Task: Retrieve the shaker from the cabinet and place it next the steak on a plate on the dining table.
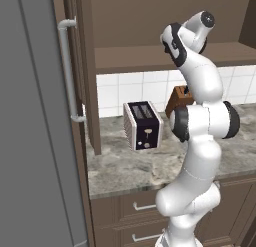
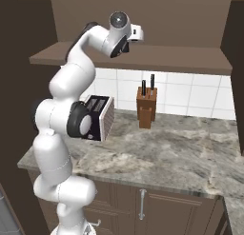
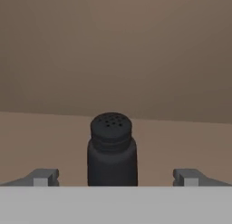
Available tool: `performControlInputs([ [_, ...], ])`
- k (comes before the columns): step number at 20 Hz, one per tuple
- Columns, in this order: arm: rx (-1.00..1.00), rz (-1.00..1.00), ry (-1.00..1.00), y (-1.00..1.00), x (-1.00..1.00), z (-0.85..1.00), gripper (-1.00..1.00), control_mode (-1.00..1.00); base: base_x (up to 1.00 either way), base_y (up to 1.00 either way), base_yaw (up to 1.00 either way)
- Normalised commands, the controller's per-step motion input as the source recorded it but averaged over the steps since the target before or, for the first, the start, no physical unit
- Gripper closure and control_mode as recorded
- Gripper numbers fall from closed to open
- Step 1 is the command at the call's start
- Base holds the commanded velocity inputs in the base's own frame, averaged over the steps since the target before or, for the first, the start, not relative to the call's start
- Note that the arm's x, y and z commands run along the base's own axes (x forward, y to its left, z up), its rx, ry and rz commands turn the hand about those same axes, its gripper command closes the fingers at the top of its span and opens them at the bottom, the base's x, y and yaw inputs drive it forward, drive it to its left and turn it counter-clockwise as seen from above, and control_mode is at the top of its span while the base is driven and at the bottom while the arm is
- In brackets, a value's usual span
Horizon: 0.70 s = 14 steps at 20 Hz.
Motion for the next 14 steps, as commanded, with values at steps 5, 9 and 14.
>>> performControlInputs([
  [5,0.0,0.0,0.0,0.0,0.32,-0.08,-1.0,-1.0,0.0,0.0,0.0],
  [9,0.0,0.0,0.0,0.0,0.33,-0.08,-1.0,-1.0,0.0,0.0,0.0],
  [14,0.0,0.0,0.0,0.0,0.31,-0.08,-1.0,-1.0,0.0,0.0,0.0],
])
